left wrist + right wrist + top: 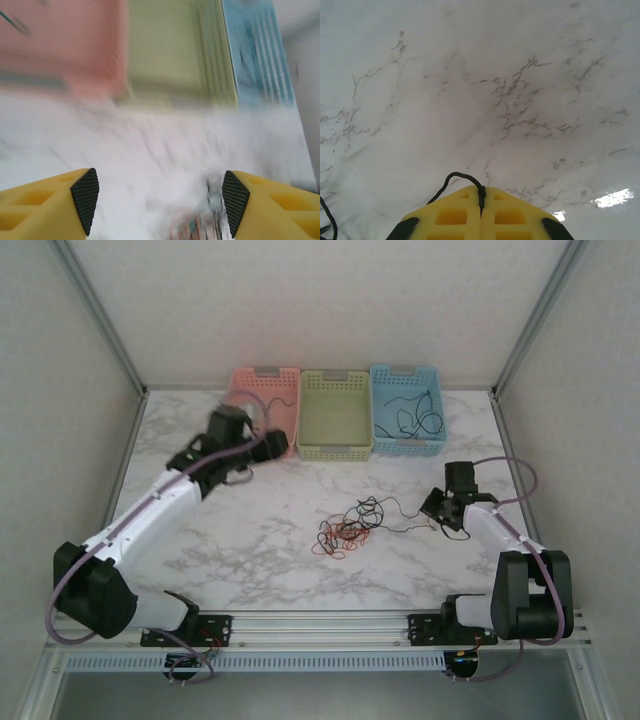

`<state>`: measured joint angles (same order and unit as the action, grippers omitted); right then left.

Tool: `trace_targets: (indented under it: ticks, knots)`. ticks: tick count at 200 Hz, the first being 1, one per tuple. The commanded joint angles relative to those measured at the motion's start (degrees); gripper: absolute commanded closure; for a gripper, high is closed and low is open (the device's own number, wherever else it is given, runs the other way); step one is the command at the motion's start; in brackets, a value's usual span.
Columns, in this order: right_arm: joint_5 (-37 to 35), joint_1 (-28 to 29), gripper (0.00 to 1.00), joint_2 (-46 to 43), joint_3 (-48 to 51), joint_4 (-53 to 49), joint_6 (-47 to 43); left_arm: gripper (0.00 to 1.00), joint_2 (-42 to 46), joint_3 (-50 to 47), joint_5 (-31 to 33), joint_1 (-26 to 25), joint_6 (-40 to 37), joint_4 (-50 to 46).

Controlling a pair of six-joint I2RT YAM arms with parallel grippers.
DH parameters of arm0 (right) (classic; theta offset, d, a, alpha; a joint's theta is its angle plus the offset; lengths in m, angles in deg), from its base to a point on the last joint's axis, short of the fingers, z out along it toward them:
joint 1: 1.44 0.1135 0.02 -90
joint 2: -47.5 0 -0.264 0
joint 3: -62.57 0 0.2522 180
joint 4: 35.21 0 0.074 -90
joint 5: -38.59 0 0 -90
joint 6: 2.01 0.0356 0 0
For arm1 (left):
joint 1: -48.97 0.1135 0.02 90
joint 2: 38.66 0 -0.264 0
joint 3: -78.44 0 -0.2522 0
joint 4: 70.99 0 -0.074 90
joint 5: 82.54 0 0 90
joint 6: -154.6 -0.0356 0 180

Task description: Untangle the cables

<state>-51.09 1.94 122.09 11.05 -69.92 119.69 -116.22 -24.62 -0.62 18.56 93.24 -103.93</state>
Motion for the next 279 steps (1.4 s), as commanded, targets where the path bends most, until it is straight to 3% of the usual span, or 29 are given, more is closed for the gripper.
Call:
trace_targets:
  ticks: [1, 21, 44, 62, 151, 279]
  knots:
    - [0.91, 0.64, 1.0, 0.69, 0.57, 0.78, -0.32, 0.32, -0.74, -9.08, -5.51, -9.89, -0.83, 1.92]
    - [0.89, 0.88, 1.0, 0.99, 0.67, 1.04, -0.38, 0.33, -1.55, -13.85, -5.39, -15.31, 1.62, 6.33]
    - [0.89, 0.94, 1.0, 1.57, 0.32, 0.87, -0.59, 0.34, -4.27, -15.69, -6.22, -16.74, 6.06, 11.33]
    - [1.09, 0.98, 1.0, 1.3, 0.48, 0.79, -0.54, 0.34, -7.59, -13.82, -5.16, -17.89, 5.28, 11.27]
    - [2.31, 1.01, 1.0, 1.15, 0.76, 0.91, -0.76, 0.38, -18.61, -6.02, -6.18, -17.97, -5.56, 7.84]
    - [2.67, 0.98, 1.0, 2.75, 0.49, 1.23, -0.66, 0.48, -21.45, -7.76, -7.13, -17.13, -6.35, 10.57]
